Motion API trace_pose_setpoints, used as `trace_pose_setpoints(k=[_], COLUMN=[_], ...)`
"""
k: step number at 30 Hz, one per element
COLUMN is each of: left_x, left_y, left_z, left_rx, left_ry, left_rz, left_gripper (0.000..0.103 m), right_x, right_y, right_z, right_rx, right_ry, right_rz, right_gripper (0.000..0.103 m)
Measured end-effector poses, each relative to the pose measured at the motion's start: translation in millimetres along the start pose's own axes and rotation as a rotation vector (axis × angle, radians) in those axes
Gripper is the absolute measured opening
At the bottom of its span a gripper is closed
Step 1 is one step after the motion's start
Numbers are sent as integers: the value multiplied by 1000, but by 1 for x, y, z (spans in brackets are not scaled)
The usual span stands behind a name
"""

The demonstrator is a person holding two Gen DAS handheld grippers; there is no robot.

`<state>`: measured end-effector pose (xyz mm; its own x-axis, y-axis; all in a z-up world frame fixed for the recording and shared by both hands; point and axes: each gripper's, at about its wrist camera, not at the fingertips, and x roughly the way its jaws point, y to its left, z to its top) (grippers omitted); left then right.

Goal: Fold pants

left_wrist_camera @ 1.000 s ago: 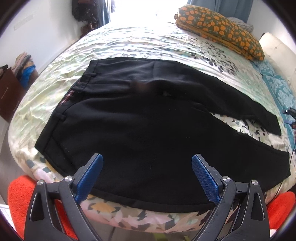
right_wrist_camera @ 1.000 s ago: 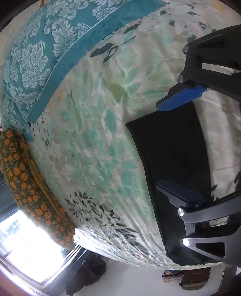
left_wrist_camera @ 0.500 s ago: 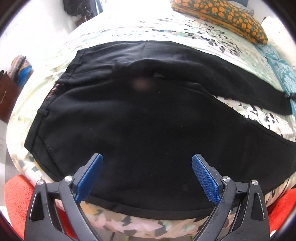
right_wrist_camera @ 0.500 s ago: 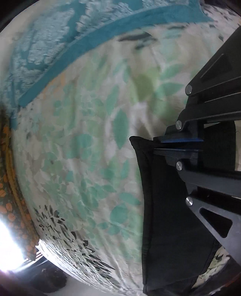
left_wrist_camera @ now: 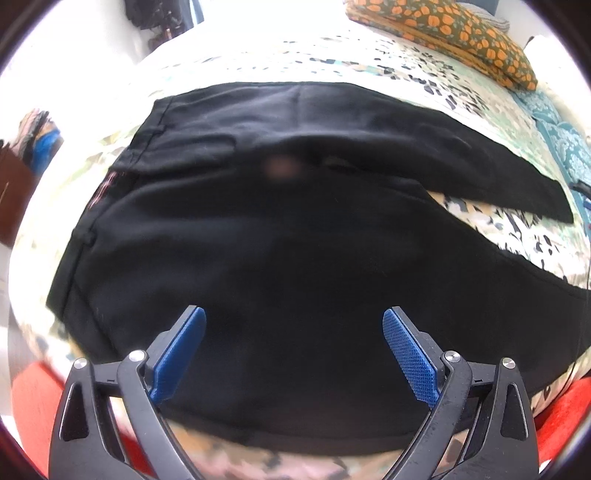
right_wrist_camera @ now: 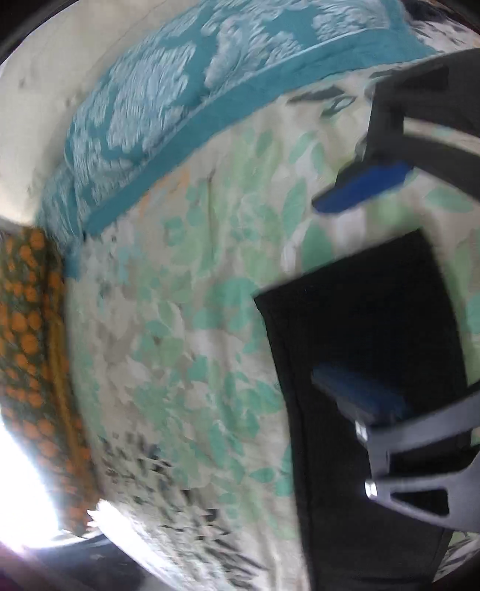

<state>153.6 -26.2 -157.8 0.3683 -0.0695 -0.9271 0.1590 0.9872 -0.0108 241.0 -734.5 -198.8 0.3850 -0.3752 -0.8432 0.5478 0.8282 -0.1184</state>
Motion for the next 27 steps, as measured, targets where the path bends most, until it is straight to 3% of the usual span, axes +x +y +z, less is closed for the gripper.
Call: trace_pose_setpoints(k=[2, 4, 7, 9, 12, 15, 18, 21, 24, 27], left_x=[12, 17, 23, 31, 25, 16, 0, -3, 1, -12], left_y=[12, 18, 14, 9, 11, 22, 36, 42, 51, 38], left_z=[7, 5, -11, -26, -43, -48, -41, -18, 6, -1], left_rx=[-8, -16, 54, 135, 169, 142, 98, 131, 123, 133], left_ry=[9, 4, 17, 44, 30, 51, -9, -77, -72, -128], left_rz=[16, 22, 38, 56, 50, 30, -8, 34, 54, -47], left_gripper=[98, 98, 98, 98, 99, 98, 98, 98, 98, 98], right_x=[-32, -65, -112, -141, -172, -185, -200, -220, -234, -254], right_y=[-13, -16, -1, 13, 17, 15, 18, 51, 107, 185], right_z=[-13, -33, -84, -128, -195, -256, -300, -304, -286, -260], right_rx=[71, 108, 75, 41, 79, 157, 179, 32, -70, -228], right_ry=[-48, -58, -4, 53, 96, 162, 171, 116, 86, 66], right_rz=[30, 113, 292, 351, 393, 374, 374, 383, 503, 645], right_gripper=[89, 90, 91, 91, 91, 91, 91, 91, 91, 91])
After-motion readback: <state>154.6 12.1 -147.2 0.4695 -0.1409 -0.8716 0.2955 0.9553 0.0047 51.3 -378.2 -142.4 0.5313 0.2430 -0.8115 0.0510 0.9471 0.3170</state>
